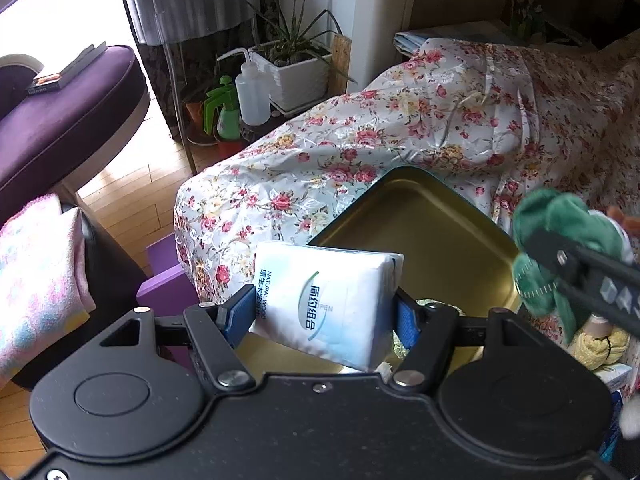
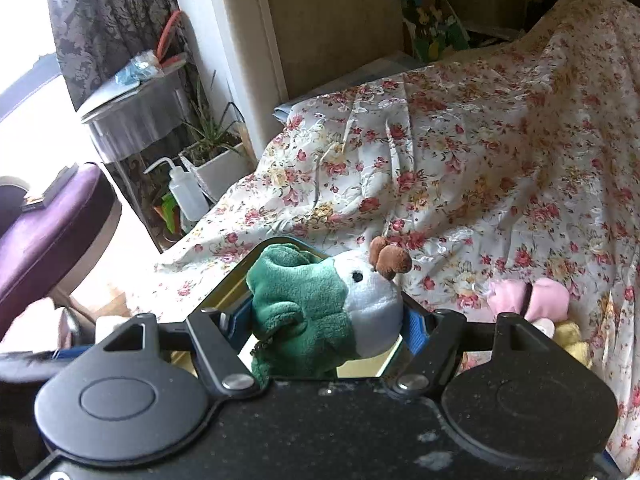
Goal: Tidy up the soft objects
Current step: 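Carry the tissue pack and plush toy over the gold tray and release both inside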
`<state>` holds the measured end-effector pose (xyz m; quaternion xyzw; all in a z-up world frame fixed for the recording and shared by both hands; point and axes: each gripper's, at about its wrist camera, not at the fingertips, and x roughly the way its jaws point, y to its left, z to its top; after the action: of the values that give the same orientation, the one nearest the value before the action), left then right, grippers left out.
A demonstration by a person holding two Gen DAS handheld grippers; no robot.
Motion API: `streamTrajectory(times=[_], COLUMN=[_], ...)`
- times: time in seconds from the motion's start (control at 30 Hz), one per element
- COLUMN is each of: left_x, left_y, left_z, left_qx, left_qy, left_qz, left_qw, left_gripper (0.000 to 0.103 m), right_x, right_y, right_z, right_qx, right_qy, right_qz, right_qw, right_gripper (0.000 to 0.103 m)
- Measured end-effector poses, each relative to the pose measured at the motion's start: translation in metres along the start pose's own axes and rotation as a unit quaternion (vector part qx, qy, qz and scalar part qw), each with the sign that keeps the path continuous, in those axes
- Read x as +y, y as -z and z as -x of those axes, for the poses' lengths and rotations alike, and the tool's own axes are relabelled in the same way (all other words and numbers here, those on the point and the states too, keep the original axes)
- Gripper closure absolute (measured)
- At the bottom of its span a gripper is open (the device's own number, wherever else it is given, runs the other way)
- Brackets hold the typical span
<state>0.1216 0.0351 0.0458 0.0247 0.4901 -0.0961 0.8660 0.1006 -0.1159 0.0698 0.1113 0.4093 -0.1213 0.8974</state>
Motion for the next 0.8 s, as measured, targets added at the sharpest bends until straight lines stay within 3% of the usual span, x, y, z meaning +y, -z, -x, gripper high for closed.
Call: streamTrajectory(times=[0.23, 0.3, 0.37, 0.8], left_x=[0.003, 0.004, 0.005, 0.001], left_y=[-0.002, -0.003, -0.004, 0.000], left_z=[-0.004, -0.003, -0.001, -0.004], left_qx=[0.008, 0.006, -0.001, 0.008], left_qy=[0.006, 0.010, 0.008, 0.005], left_qz=[0.009, 0.012, 0.016, 0.011], left_qw=[0.9999, 0.9999, 0.9998, 0.9999], left_gripper=[0.037, 0.035, 0.028, 0.028], right_x=[0.006, 0.007, 0.008, 0.001], right_y=[-0.005, -0.005, -0.005, 0.005], right_z=[-0.022, -0.024, -0.024, -0.012], right_qx=[0.005, 0.004, -0.003, -0.008], right_qy=[0.002, 0.001, 0.008, 0.023], right_qz=[-0.006, -0.007, -0.006, -0.001], right_qw=[1.000, 1.000, 1.000, 1.000], right_gripper=[0.029, 0.020, 0.019, 0.019])
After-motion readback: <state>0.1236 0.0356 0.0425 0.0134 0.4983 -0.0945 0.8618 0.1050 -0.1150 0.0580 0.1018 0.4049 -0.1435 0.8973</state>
